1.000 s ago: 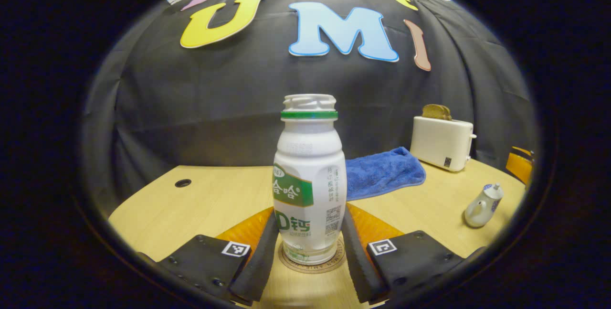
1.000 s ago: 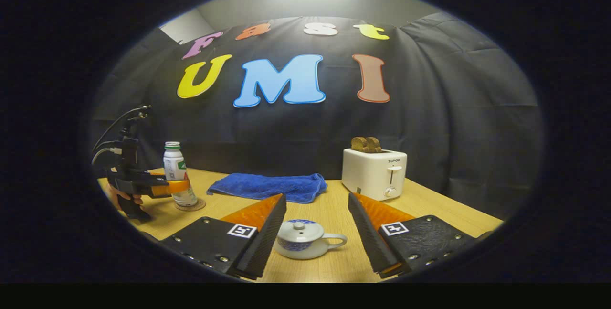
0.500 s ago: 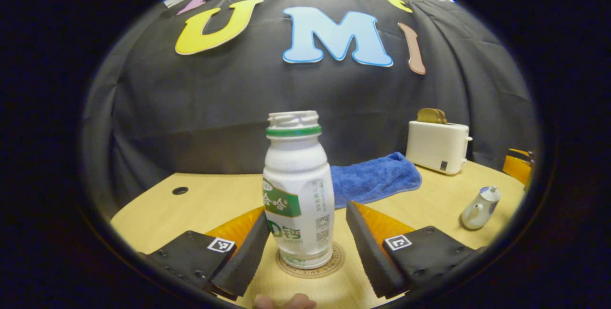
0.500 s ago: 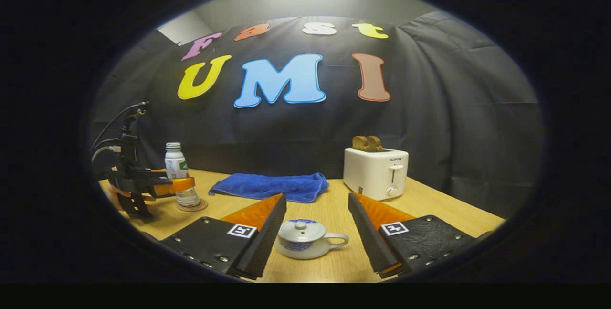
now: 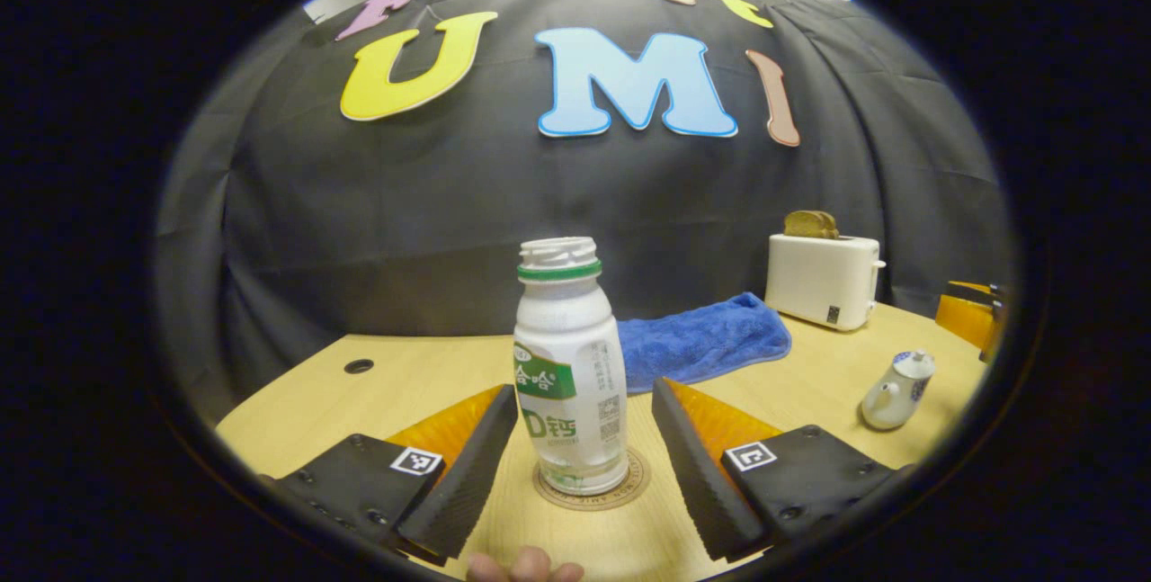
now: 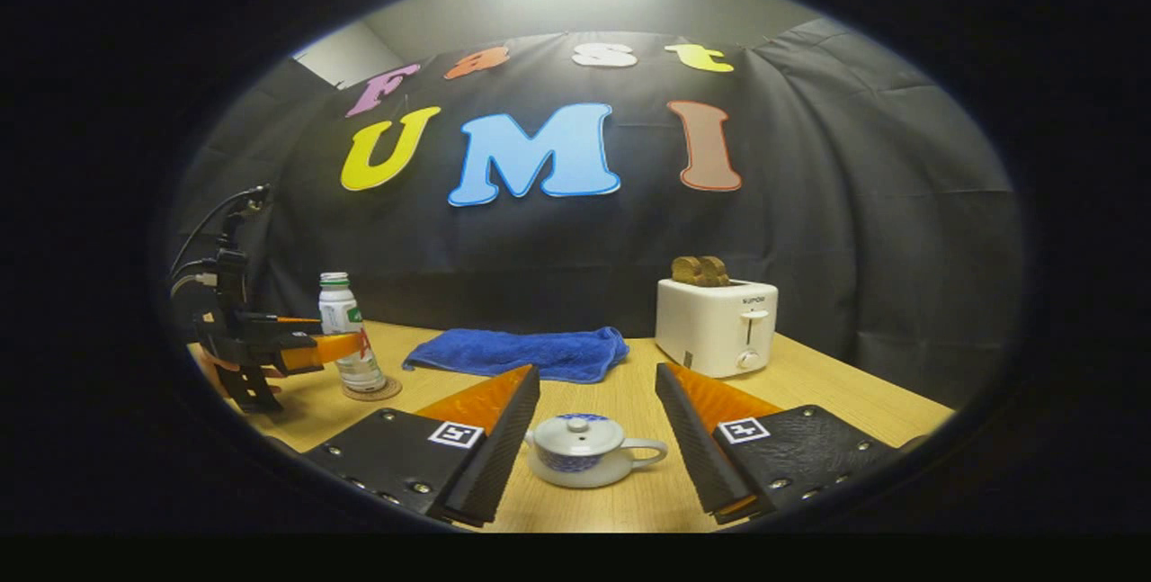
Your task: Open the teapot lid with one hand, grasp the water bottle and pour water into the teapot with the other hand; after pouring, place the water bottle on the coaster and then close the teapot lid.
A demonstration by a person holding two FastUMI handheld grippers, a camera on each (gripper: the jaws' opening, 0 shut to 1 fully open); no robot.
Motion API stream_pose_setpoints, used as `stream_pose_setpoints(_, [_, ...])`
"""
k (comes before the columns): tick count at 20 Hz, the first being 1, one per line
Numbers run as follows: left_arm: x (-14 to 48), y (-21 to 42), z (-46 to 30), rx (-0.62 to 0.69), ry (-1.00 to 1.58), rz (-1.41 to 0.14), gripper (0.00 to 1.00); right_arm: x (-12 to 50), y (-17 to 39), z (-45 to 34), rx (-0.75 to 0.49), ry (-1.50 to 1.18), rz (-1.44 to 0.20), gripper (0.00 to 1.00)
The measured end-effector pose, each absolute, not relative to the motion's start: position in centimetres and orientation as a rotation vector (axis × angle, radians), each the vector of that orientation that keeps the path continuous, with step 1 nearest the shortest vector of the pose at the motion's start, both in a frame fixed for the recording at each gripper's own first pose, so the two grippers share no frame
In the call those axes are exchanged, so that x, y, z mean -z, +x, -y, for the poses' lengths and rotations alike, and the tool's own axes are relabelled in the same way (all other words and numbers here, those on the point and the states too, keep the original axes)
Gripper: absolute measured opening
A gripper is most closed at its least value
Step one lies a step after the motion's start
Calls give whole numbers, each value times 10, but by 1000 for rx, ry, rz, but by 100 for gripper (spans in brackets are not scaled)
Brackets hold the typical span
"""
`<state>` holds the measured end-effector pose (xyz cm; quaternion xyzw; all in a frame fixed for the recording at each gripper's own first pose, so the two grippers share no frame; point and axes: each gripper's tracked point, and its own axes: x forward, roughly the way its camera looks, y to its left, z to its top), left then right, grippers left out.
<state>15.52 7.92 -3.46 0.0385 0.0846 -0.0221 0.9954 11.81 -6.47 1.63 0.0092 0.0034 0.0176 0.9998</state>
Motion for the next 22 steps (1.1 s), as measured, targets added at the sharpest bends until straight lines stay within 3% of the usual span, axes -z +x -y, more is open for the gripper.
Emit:
stream_pose_setpoints(6, [5,71,-61,59,58,-105,100,-24,104,52,-26,12,-6,80])
stream_pose_setpoints(10, [-17,16,-26,98,60,-46,100,-33,64,25,-52,25,14,80])
stream_pose_setpoints(15, [10,-24,-2,98,-28,-37,100,-24,10,2,-28,15,44,80])
stream_pose_setpoints(21, [31,-48,-3,26,-29,-30,100,-2,-12,-18,-34,-7,47,80])
stream_pose_setpoints(22, [33,-51,-2,23,-26,-25,100,2,-12,-19,-31,-4,44,99])
